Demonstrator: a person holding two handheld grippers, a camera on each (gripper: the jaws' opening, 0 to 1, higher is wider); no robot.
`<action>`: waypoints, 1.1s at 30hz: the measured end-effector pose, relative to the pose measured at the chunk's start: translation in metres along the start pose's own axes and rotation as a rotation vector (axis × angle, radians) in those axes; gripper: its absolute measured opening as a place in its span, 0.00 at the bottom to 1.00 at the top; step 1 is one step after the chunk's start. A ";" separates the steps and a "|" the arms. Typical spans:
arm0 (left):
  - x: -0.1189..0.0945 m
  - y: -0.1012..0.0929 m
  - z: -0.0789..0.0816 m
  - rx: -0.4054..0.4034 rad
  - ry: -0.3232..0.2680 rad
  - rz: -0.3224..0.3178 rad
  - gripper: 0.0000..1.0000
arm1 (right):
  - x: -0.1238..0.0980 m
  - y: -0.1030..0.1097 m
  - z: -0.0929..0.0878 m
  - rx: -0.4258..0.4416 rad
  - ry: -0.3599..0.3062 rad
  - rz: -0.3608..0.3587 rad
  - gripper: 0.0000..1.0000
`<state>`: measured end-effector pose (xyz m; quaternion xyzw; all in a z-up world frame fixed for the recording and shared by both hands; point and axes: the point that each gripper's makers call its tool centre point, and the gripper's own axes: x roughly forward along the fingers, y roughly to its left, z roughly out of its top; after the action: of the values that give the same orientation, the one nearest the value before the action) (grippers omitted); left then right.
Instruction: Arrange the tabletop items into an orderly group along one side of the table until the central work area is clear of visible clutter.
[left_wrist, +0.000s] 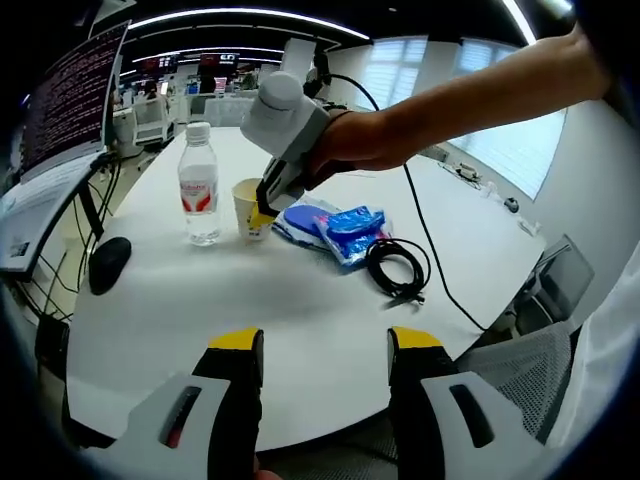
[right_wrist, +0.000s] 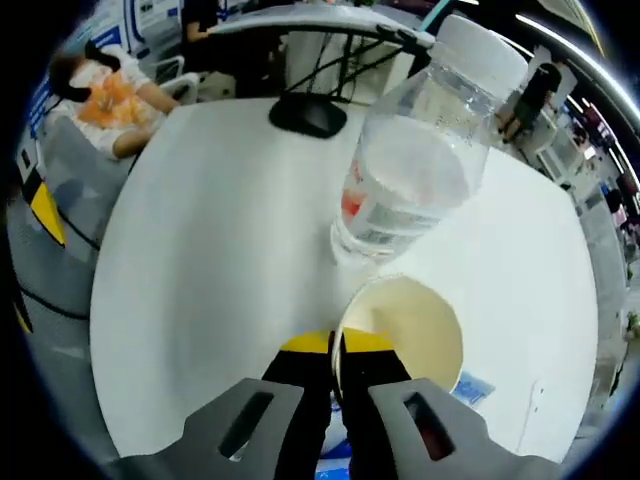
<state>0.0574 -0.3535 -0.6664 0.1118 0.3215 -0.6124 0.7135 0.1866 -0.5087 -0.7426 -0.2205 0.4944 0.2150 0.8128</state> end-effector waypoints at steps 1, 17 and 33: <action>0.000 0.001 0.000 -0.002 0.000 0.002 0.49 | 0.000 -0.001 -0.001 0.004 -0.003 -0.002 0.00; 0.000 0.004 0.003 -0.008 -0.005 0.007 0.49 | -0.005 0.004 0.014 0.041 -0.078 0.027 0.00; -0.004 0.005 -0.001 -0.018 -0.003 0.014 0.49 | -0.014 0.002 0.021 0.047 -0.083 -0.002 0.06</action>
<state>0.0612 -0.3489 -0.6657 0.1066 0.3250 -0.6046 0.7194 0.1946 -0.4966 -0.7216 -0.1924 0.4649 0.2116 0.8379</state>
